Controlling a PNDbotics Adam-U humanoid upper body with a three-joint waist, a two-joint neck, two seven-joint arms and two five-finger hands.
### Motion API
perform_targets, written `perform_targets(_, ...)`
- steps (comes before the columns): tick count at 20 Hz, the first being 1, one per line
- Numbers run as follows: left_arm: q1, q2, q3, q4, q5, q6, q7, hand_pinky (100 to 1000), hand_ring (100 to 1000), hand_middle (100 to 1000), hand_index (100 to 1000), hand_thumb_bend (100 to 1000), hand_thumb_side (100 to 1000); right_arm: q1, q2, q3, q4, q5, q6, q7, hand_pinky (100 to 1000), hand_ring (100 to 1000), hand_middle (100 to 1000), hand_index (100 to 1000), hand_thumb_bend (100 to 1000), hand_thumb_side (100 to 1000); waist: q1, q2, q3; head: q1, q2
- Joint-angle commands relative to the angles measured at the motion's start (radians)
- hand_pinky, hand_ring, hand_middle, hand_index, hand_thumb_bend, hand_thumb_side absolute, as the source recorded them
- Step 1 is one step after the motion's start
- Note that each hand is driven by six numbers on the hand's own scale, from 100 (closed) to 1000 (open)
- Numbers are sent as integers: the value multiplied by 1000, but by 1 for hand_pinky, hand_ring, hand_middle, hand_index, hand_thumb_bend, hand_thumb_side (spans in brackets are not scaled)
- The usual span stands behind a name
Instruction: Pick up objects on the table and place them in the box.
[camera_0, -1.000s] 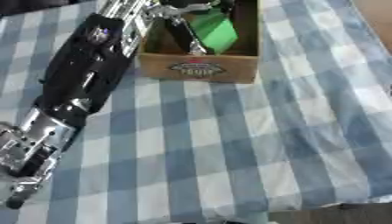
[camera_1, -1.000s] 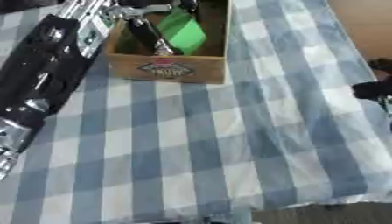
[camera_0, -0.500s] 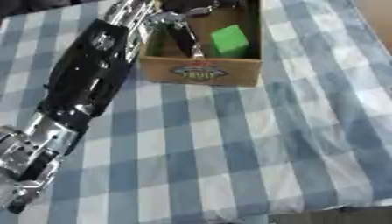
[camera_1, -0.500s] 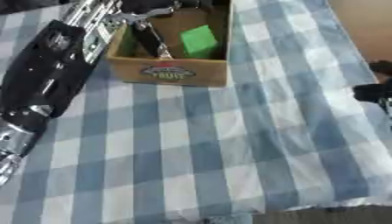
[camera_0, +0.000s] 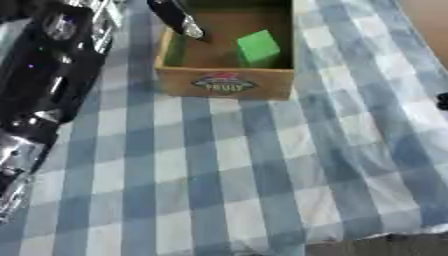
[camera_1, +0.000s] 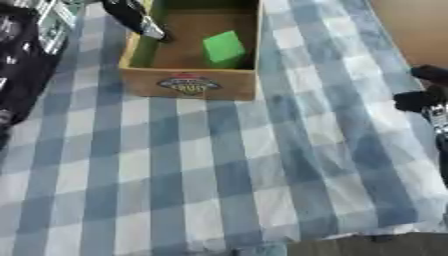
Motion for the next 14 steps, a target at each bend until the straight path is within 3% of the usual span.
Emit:
perform_targets(1, 7, 102, 37, -79, 114, 31, -8, 858, 837, 811, 893, 818, 210, -3, -20, -9, -9, 6, -1, -6, 684, 671, 811, 845, 100, 679, -7, -24, 7, -10, -4)
perform_targets(5, 90, 193, 76, -192, 277, 72, -28, 841, 807, 777, 889, 803, 117, -3, -20, -14, -10, 8, -1, -11, 684, 671, 812, 845, 100, 679, -12, -21, 23, -19, -9)
perform_targets(6, 122, 213, 88, -226, 324, 85, -34, 838, 800, 768, 890, 838, 100, -4, -20, -16, -11, 8, -2, -13, 685, 671, 812, 845, 100, 679, -13, -20, 27, -20, -10)
perform_targets(7, 157, 229, 101, -257, 369, 97, -43, 838, 797, 765, 891, 795, 100, -5, -20, -17, -11, 8, -2, -14, 685, 672, 812, 845, 100, 679, -15, -19, 32, -23, -12)
perform_targets(10, 267, 253, 142, -349, 494, 131, -72, 837, 782, 747, 896, 782, 100, -8, -17, -21, -14, 9, -2, -19, 685, 672, 812, 846, 100, 678, -23, -14, 45, -25, -16)
perform_targets(12, 344, 253, 175, -416, 578, 153, -89, 837, 775, 739, 897, 713, 100, -10, -13, -23, -15, 8, -2, -21, 685, 672, 812, 846, 100, 678, -30, -11, 50, -23, -23)
perform_targets(13, 385, 248, 191, -452, 622, 165, -93, 834, 765, 727, 898, 619, 100, -10, -12, -24, -16, 8, -2, -22, 685, 672, 812, 846, 100, 677, -34, -8, 54, -23, -25)
perform_targets(14, 423, 241, 203, -485, 668, 176, -98, 834, 763, 724, 899, 581, 100, -10, -12, -25, -17, 9, -3, -23, 685, 672, 812, 846, 100, 677, -37, -6, 56, -22, -25)
